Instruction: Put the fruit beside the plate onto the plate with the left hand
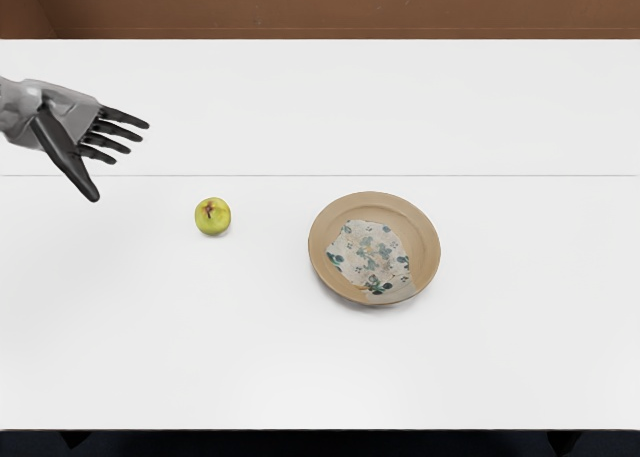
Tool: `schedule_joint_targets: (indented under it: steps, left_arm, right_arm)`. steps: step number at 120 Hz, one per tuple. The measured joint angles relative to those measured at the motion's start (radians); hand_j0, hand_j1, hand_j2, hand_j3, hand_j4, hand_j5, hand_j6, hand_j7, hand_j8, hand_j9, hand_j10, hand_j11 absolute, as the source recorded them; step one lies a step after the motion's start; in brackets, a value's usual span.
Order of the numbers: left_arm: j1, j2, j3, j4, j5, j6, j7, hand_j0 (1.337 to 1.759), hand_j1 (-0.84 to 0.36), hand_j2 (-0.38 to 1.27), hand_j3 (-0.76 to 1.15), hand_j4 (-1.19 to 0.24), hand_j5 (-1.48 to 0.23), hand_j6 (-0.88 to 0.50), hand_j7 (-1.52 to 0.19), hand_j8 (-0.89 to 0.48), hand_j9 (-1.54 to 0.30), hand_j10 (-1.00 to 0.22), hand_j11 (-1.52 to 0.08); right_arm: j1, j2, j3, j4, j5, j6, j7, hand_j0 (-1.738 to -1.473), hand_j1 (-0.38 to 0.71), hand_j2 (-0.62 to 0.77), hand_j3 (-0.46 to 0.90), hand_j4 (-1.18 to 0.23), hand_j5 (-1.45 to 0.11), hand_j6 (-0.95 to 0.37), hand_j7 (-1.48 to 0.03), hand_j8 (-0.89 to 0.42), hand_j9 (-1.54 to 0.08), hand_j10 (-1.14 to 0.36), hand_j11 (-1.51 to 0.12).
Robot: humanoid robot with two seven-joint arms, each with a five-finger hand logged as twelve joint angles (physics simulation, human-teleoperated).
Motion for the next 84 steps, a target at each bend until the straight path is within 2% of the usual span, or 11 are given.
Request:
schedule_joint_targets:
  steps: [28,42,52,58,66,74,84]
  left_arm:
    - [0.001,-0.004,-0.002,0.008,0.008,0.0,0.0,1.658,0.34,0.0,0.0,-0.01,-0.01,-0.01,-0.01,-0.01,-0.01,0.0,-0.01]
    - [-0.004,-0.022,-0.002,0.041,0.053,0.0,0.003,1.658,0.34,0.0,0.0,-0.01,-0.01,-0.01,-0.01,-0.01,-0.01,-0.01,-0.01]
    - [-0.003,-0.249,-0.002,0.093,0.157,0.0,0.006,1.658,0.34,0.0,0.0,-0.01,-0.01,-0.01,-0.01,-0.01,-0.01,-0.01,-0.01]
    - [0.013,-0.298,0.001,0.153,0.222,0.0,0.008,1.658,0.34,0.0,0.0,-0.01,-0.01,-0.01,-0.01,-0.01,-0.01,-0.01,-0.01]
    - [0.008,-0.438,0.047,0.24,0.275,0.0,0.009,1.658,0.34,0.0,0.0,0.0,-0.01,-0.01,-0.01,0.0,-0.01,0.0,-0.01]
    - [-0.004,-0.496,0.115,0.289,0.296,0.0,0.008,1.658,0.34,0.0,0.0,0.0,0.0,0.0,0.0,0.0,0.0,0.0,0.0]
    - [-0.082,-0.581,0.23,0.305,0.285,0.008,0.009,1.658,0.34,0.0,0.0,0.0,0.0,0.0,0.0,0.0,0.0,0.0,0.0]
  right_arm:
    - [-0.002,0.0,0.001,-0.008,0.003,-0.003,-0.002,-1.658,-0.33,0.0,0.0,-0.01,-0.02,-0.01,-0.02,-0.01,-0.02,-0.01,-0.02]
    - [-0.003,0.0,0.001,-0.01,0.003,-0.004,-0.001,-1.658,-0.33,0.0,0.0,-0.01,-0.02,-0.01,-0.02,-0.01,-0.02,-0.01,-0.02]
    - [-0.003,0.0,0.001,-0.011,0.003,-0.004,-0.001,-1.658,-0.33,0.0,0.0,-0.01,-0.02,-0.01,-0.02,-0.01,-0.02,-0.01,-0.02]
    - [-0.003,0.0,0.001,-0.011,0.003,-0.004,-0.002,-1.658,-0.33,0.0,0.0,-0.01,-0.02,-0.01,-0.02,-0.01,-0.02,-0.01,-0.02]
    - [-0.003,0.0,0.001,-0.011,0.003,-0.004,-0.001,-1.658,-0.33,0.0,0.0,-0.01,-0.02,-0.01,-0.02,-0.01,-0.02,-0.01,-0.02]
    - [-0.003,0.0,0.001,-0.011,0.003,-0.004,-0.001,-1.658,-0.33,0.0,0.0,-0.01,-0.02,-0.01,-0.02,-0.02,-0.02,-0.02,-0.02]
    - [-0.003,0.0,0.001,-0.011,0.003,-0.004,-0.002,-1.658,-0.33,0.0,0.0,-0.01,-0.02,-0.01,-0.02,-0.01,-0.02,-0.02,-0.02]
